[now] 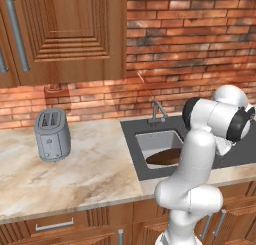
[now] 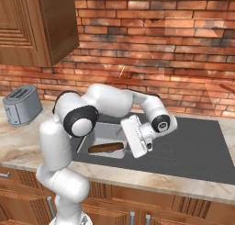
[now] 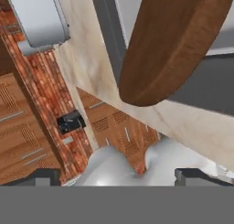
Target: Move the cutting board and knife to the sink. Then move spray from the cabinet to the counter.
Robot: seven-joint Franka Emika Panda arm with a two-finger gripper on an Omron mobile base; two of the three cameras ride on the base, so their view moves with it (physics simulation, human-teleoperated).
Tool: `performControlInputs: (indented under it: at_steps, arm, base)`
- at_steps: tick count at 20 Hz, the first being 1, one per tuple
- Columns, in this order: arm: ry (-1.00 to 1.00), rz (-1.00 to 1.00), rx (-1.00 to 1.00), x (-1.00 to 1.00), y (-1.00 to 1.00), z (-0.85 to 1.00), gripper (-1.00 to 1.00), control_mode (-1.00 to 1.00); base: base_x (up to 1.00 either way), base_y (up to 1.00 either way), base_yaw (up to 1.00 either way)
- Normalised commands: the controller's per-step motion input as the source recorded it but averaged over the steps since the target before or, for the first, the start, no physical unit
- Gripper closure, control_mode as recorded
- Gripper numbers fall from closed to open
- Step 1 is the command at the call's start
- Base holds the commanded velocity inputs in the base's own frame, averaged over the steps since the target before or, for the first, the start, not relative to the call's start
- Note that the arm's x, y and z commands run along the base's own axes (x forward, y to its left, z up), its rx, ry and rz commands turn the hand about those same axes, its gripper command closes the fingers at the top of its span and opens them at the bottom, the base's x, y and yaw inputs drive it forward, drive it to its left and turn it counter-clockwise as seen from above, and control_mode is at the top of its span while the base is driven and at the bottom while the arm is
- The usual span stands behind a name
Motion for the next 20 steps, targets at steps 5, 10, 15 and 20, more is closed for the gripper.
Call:
performControlInputs:
  at_steps: [5, 10, 15, 20]
  arm:
    - [-0.28, -0.01, -0.01, -0.46, -0.06, 0.65, -1.0, -1.0]
    - [-0.41, -0.01, -0.05, -0.64, 0.0, 0.44, -1.0, -1.0]
    - [-0.5, -0.03, -0.08, -0.56, 0.0, 0.32, -1.0, -1.0]
    - [-0.45, 0.0, -0.01, -0.5, 0.24, 0.53, -1.0, -1.0]
  base:
    - [0.0, 0.0, 0.0]
    - [0.0, 0.0, 0.0]
    - [0.0, 0.0, 0.0]
    - [0.0, 0.0, 0.0]
